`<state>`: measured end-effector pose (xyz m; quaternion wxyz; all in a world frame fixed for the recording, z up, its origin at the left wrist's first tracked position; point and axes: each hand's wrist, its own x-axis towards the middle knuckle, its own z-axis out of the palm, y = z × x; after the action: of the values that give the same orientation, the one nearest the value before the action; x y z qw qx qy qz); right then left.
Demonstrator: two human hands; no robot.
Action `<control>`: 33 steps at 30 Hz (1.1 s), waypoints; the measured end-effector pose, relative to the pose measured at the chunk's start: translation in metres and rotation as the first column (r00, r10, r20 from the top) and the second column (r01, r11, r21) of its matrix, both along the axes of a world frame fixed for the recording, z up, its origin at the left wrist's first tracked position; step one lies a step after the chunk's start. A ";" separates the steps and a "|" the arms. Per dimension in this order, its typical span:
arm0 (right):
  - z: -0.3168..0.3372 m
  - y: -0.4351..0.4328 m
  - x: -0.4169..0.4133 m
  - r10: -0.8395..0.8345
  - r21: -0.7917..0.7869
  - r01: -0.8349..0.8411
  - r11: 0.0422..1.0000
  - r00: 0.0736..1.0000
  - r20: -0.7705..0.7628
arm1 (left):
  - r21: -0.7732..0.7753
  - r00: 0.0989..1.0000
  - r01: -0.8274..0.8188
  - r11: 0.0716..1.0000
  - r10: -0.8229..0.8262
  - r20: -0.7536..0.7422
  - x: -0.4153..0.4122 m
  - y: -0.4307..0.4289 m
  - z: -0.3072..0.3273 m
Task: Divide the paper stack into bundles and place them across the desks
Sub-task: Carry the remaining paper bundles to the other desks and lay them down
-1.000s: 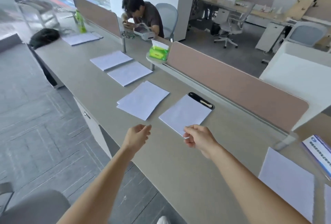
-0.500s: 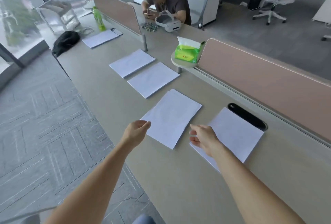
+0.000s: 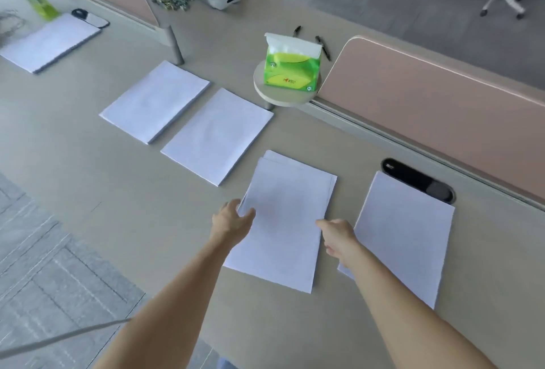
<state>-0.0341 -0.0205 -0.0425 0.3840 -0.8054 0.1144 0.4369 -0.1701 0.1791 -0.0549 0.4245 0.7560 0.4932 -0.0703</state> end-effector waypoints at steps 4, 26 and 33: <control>-0.009 0.017 -0.006 -0.067 -0.048 0.063 0.997 0.993 -0.094 | -0.034 0.991 0.121 0.992 -0.122 -0.046 0.015 0.015 -0.015; -0.016 0.044 0.002 -0.307 -0.143 0.292 0.946 0.947 -0.096 | -0.178 0.991 0.007 0.984 -0.031 -0.134 0.064 0.052 -0.018; -0.032 0.046 -0.004 -0.203 -0.102 0.191 0.976 0.972 -0.120 | -0.314 0.999 -0.043 0.948 0.030 -0.044 0.054 0.052 -0.015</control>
<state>-0.0381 0.0256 -0.0746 0.3807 -0.7764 0.2379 0.4424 -0.1156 0.2314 -0.0703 0.5314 0.6678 0.4977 -0.1548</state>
